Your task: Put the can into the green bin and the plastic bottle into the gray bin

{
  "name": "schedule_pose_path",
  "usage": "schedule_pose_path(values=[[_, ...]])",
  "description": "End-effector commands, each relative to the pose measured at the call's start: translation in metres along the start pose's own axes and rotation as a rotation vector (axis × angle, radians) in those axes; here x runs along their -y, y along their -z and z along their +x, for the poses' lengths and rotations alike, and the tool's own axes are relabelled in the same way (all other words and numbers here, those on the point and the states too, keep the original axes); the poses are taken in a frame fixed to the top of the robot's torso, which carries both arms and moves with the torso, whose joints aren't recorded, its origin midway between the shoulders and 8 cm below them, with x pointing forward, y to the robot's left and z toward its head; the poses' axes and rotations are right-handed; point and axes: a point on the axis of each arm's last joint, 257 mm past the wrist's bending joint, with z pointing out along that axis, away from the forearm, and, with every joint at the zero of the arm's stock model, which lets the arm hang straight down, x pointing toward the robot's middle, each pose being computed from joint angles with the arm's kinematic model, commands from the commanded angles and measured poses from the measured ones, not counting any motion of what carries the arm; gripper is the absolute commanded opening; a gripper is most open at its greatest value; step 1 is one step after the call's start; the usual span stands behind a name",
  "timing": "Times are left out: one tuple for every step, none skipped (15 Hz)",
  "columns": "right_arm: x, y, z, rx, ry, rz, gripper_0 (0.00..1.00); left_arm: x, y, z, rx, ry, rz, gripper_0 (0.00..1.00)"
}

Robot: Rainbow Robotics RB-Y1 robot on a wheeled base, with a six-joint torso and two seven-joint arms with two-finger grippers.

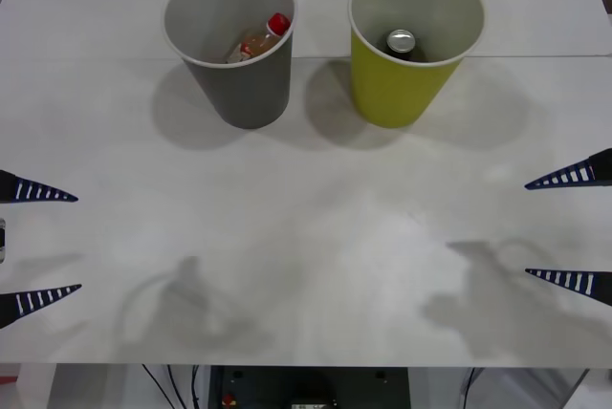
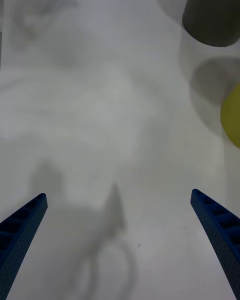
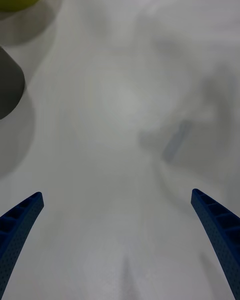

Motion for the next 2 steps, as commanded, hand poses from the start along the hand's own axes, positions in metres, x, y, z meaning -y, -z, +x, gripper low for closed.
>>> schedule_pose_path(values=[[0.0000, 0.0000, 0.0000, 0.000, 0.000, 0.000, 1.00, -0.0003, -0.0001, 0.0002, 0.000, 0.000, -0.001, 1.00], [0.0000, 0.0000, 0.0000, 0.000, 0.000, 0.000, 1.00, -0.0003, -0.0001, 0.0002, 0.000, 0.000, -0.001, 1.00]])
